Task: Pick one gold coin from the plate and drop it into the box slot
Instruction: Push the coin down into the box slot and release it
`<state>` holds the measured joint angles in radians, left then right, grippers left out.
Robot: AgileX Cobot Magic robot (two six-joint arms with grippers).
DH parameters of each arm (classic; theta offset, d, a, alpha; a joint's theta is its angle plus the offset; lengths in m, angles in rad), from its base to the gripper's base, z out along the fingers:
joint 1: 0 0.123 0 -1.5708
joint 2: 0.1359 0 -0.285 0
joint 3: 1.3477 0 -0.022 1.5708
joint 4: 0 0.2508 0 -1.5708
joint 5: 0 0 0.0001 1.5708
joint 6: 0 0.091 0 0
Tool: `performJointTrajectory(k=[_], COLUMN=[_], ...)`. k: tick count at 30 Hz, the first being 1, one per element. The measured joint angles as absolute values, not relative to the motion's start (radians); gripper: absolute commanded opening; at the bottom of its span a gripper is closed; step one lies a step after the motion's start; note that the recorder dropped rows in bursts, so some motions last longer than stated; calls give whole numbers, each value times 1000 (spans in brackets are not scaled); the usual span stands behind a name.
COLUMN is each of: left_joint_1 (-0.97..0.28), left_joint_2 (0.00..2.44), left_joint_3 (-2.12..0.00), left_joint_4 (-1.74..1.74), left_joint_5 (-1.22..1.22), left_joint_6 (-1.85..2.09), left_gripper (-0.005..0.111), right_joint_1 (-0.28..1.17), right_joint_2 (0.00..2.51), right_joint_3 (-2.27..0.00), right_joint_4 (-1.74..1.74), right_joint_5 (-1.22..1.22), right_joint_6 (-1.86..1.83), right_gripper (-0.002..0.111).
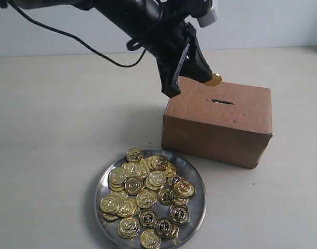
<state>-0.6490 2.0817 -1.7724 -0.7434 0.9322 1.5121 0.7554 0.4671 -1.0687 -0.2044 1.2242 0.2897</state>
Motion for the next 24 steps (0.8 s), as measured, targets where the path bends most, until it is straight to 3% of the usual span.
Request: performJointTrajectory(k=[10,24], left_joint_1=[-666,-683], left_joint_2=[2240,2260], left_joint_3=[-1926,-1932], left_joint_4=[-732,-732], left_joint_5=[934,935], left_joint_6=[1632,1675], left_gripper=[0,0], right_joint_1=[755,755], right_joint_2=[459,459], right_joint_3=[-1065,-1065], right_joint_4=[-133,-130], right_joint_5=[1226,1226], right_joint_6=[291,291], right_gripper=[73,73])
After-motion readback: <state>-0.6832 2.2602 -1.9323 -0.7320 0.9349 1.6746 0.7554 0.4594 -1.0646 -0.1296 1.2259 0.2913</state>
